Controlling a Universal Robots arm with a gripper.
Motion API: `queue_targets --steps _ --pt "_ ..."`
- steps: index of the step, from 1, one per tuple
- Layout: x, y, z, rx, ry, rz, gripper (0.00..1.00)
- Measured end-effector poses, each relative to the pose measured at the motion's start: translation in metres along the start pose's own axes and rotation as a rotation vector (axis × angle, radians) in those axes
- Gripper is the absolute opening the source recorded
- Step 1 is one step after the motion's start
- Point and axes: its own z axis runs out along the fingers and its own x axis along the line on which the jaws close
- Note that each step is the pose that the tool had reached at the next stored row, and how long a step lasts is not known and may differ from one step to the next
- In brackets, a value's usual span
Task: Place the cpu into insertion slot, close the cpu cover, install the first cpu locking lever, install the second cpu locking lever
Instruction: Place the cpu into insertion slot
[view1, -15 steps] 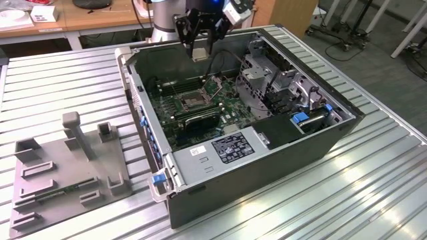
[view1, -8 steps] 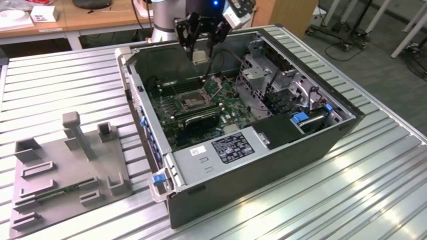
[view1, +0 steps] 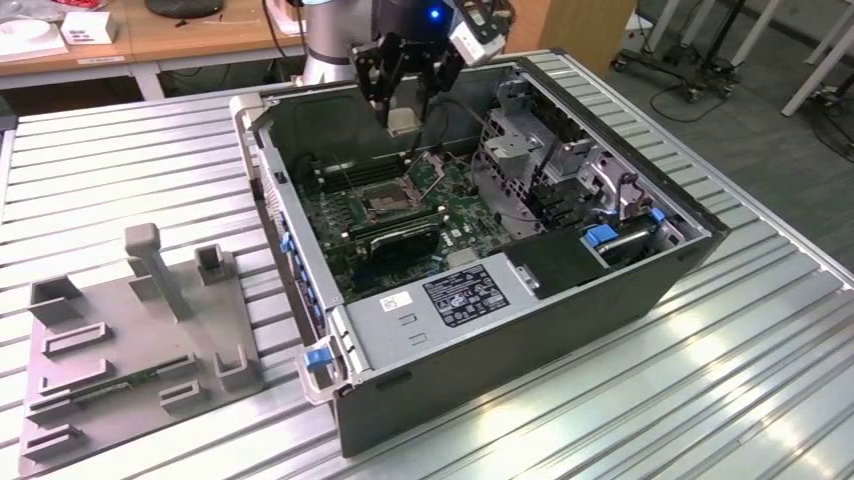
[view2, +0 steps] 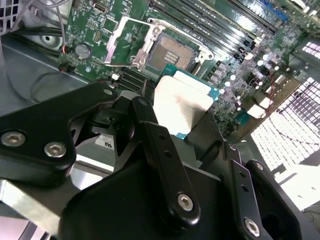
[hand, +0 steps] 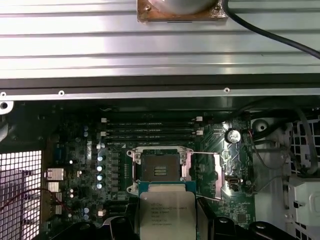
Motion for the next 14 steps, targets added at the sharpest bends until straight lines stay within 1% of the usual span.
queue_targets --steps 14 --pt "-0.0005 -0.0025 0.0253 0.0 0.0025 0.002 0.54"
